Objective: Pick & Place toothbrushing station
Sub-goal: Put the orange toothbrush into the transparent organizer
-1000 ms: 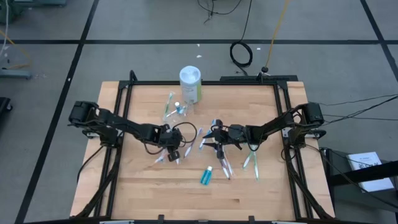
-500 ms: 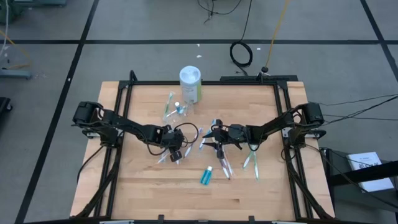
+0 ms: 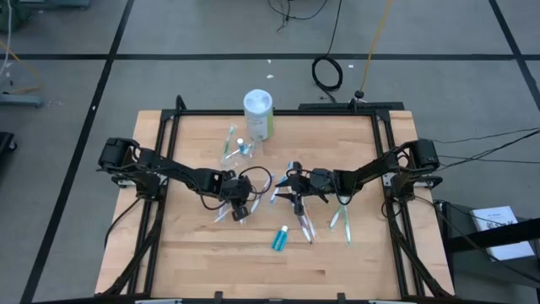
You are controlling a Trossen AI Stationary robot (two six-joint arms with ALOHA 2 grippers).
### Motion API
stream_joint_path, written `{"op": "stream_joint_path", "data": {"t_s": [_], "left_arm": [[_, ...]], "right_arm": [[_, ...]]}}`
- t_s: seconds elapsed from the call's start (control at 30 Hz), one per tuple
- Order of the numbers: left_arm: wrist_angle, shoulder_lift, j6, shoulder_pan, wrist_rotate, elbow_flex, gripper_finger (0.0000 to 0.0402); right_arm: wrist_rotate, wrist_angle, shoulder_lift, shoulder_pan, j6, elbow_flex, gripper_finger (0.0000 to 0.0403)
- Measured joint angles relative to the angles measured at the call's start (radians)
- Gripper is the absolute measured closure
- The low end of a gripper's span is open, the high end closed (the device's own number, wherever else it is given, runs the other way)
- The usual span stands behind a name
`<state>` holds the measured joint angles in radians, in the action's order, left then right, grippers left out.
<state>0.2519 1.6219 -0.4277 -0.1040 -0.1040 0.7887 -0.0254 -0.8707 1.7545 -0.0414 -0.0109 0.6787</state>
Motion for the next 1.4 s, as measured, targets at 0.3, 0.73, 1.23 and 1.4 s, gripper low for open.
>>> {"op": "stream_joint_path", "data": {"t_s": [0.3, 0.73, 1.23, 1.4], "left_arm": [[0.002, -0.001, -0.005, 0.001, -0.002, 0.0, 0.0393], [0.075, -0.309, -0.01, 0.004, -0.28, 0.0, 0.0398], [-0.181, -0.54, 0.14, 0.063, -1.079, -0.1, 0.0399], [-0.461, -0.482, 0.222, 0.161, -0.981, -0.197, 0.0392]], "right_arm": [[0.0, 0.0, 0.0, 0.0, 0.0, 0.0, 0.0273], [0.0, 0.006, 0.0, 0.0, 0.026, 0.0, 0.0273], [0.0, 0.007, 0.0, 0.0, 0.026, 0.0, 0.0273], [0.0, 0.007, 0.0, 0.002, 0.026, 0.0, 0.0273]]}}
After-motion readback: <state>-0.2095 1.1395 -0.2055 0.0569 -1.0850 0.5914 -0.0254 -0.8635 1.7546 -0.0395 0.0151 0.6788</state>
